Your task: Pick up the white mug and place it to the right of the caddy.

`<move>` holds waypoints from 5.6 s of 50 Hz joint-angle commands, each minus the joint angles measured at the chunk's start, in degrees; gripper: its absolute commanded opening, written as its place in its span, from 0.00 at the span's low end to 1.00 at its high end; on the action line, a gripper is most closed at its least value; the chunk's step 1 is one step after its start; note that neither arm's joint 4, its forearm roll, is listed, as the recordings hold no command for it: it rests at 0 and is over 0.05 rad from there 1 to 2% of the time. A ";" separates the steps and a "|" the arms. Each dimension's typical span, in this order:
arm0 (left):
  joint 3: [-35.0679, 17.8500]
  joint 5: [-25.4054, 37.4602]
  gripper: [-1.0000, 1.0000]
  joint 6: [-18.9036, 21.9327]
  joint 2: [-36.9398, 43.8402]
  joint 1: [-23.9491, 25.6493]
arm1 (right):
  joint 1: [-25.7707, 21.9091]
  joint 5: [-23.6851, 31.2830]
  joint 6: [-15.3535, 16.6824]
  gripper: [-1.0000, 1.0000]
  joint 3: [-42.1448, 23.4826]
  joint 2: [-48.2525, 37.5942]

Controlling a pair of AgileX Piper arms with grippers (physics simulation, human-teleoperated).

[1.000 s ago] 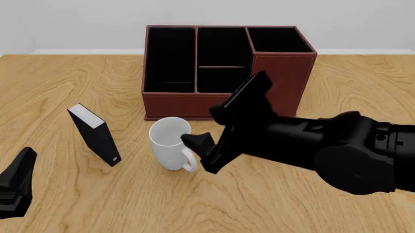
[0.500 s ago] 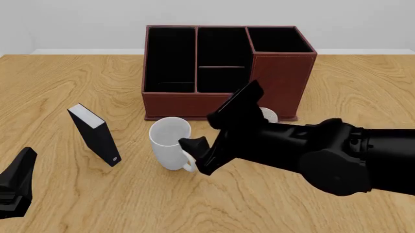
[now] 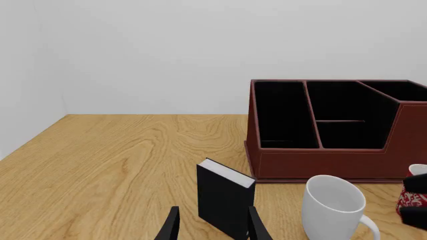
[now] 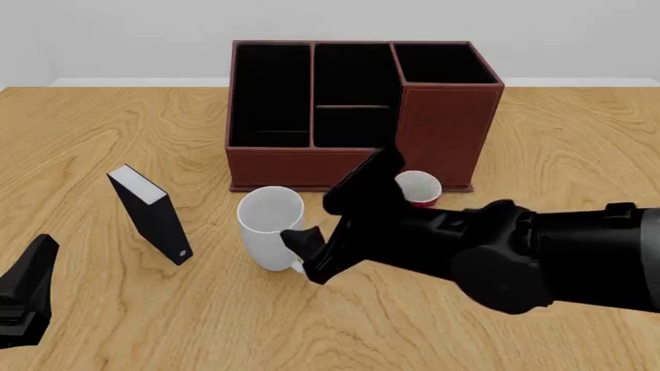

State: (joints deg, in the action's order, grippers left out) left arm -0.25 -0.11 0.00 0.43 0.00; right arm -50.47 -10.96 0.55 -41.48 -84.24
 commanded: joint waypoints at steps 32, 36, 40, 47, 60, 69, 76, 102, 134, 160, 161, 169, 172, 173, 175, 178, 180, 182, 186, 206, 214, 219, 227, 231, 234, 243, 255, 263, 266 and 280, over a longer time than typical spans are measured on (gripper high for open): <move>0.00 0.00 1.00 0.00 0.00 0.00 | 0.02 -3.72 -2.69 1.00 0.17 -6.69; 0.00 0.00 1.00 0.00 0.00 0.00 | 0.13 -3.92 -2.86 1.00 0.12 -7.14; 0.00 0.00 1.00 0.00 0.00 0.00 | 0.25 -4.12 -3.05 1.00 0.02 -7.58; 0.00 0.00 1.00 0.00 0.00 0.00 | 0.46 -5.08 -3.54 1.00 0.10 -9.05; 0.00 0.00 1.00 0.00 0.00 0.00 | 1.01 -6.32 -3.93 1.00 0.46 -10.77; 0.00 0.00 1.00 0.00 0.00 0.00 | 1.29 -7.61 -4.63 1.00 0.78 -12.43; 0.00 0.00 1.00 0.00 0.00 0.00 | 1.44 -8.00 -4.85 1.00 0.56 -13.63; 0.00 0.00 1.00 0.00 0.00 0.00 | 0.93 -8.87 -5.70 1.00 -0.54 -16.23; 0.00 0.00 1.00 0.00 0.00 0.00 | 0.98 -9.99 -6.35 0.00 -1.68 -19.66; 0.00 0.00 1.00 0.00 0.00 0.00 | 2.27 -10.06 -2.41 0.00 -0.58 -16.62; 0.00 0.00 1.00 0.00 0.00 0.00 | 2.38 -10.00 -2.25 0.00 -0.47 -16.35; 0.00 0.00 1.00 0.00 0.00 0.00 | 2.85 -9.46 -0.88 0.00 0.29 -13.90; 0.00 0.00 1.00 0.00 0.00 0.00 | 2.99 -9.15 -0.48 0.00 0.43 -13.10; 0.00 0.00 1.00 0.00 0.00 0.00 | 3.19 -9.07 -0.11 0.00 0.54 -12.75; 0.00 0.00 1.00 0.00 0.00 0.00 | 3.29 -8.68 0.14 0.00 0.70 -11.81; 0.00 0.00 1.00 0.00 0.00 0.00 | 3.51 -8.31 0.54 0.00 1.00 -10.60; 0.00 0.00 1.00 0.00 0.00 0.00 | 3.60 -7.88 0.65 0.00 1.11 -9.72; 0.00 0.00 1.00 0.00 0.00 0.00 | 3.80 -7.27 1.09 0.00 1.42 -8.07; 0.00 0.00 1.00 0.00 0.00 0.00 | 4.02 -6.06 2.32 0.00 1.94 -5.07; 0.00 0.00 1.00 0.00 0.00 0.00 | 8.58 1.79 7.24 0.00 3.44 9.84; 0.00 0.00 1.00 0.00 0.00 0.00 | 9.98 3.05 7.31 0.00 4.14 12.98; 0.00 0.00 1.00 0.00 0.00 0.00 | 11.41 4.57 7.56 0.00 4.48 15.86; 0.00 0.00 1.00 0.00 0.00 0.00 | 13.12 6.83 8.05 0.00 4.48 19.53; 0.00 0.00 1.00 0.00 0.00 0.00 | 13.79 7.55 8.11 0.00 4.56 20.59; 0.00 0.00 1.00 0.00 0.00 0.00 | 14.52 8.36 8.32 0.00 4.57 21.96; 0.00 0.00 1.00 0.00 0.00 0.00 | 17.75 10.64 8.99 0.00 4.92 26.01; 0.00 0.00 1.00 0.00 0.00 0.00 | 21.94 12.64 9.12 0.00 6.32 30.39; 0.00 0.00 1.00 0.00 0.00 0.00 | 25.38 14.29 8.94 0.00 7.52 33.64; 0.00 0.00 1.00 0.00 0.00 0.00 | 26.99 14.70 9.10 0.00 8.44 34.87; 0.00 0.00 1.00 0.00 0.00 0.00 | 33.65 17.07 9.33 0.00 10.25 38.88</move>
State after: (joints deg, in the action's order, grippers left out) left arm -0.25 -0.11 0.00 0.43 0.00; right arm -21.50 4.74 10.32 -32.54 -48.35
